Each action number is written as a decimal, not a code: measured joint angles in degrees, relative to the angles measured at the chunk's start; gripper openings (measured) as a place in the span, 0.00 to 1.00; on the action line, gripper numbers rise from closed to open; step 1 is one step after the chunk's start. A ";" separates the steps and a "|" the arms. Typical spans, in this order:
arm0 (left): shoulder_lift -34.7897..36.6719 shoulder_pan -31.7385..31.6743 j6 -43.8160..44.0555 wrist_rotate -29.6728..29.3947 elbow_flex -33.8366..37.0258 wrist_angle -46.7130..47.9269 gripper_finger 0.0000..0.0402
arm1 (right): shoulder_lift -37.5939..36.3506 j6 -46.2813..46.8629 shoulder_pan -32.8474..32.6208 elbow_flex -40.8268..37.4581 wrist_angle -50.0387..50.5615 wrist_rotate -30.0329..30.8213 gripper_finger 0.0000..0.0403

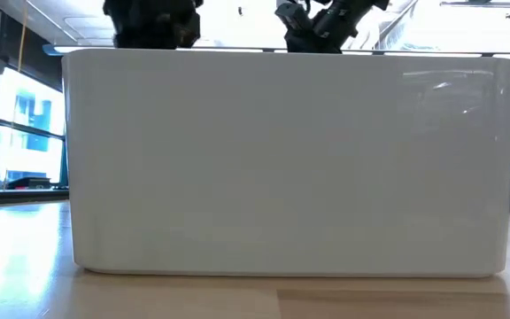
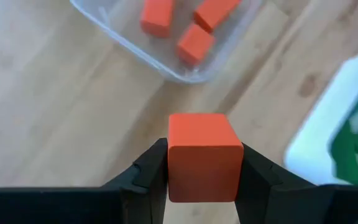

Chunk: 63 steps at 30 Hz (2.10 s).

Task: Sort & place blocks by color
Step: Put the orange block into the transparent bin

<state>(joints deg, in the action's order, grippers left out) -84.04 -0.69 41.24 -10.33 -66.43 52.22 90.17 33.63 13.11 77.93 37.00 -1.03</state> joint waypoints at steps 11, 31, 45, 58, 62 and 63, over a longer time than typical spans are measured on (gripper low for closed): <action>0.75 -11.18 -16.79 3.05 0.04 -2.44 0.29 | 0.00 4.07 0.03 0.00 -1.32 2.72 0.39; -0.09 -16.70 -50.46 9.51 0.04 -14.16 0.29 | 0.00 12.66 0.01 0.00 -1.49 10.11 0.39; -6.98 -18.89 -52.40 12.52 0.02 -20.45 0.29 | 0.00 14.75 0.01 0.00 -1.47 12.60 0.39; -16.20 -20.71 -52.42 15.07 0.02 -25.92 0.29 | 0.00 15.91 0.01 0.00 -1.32 12.58 0.39; -18.61 -21.09 -52.40 15.93 0.02 -26.33 0.29 | 0.00 16.06 0.01 0.00 -1.28 12.60 0.39; -19.12 -21.15 -52.40 16.09 0.02 -26.43 0.29 | 0.00 16.08 0.01 0.00 -1.27 12.61 0.39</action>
<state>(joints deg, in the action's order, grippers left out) -103.15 -21.84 -11.16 5.76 -66.41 25.79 90.17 49.71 13.13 77.93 35.73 11.59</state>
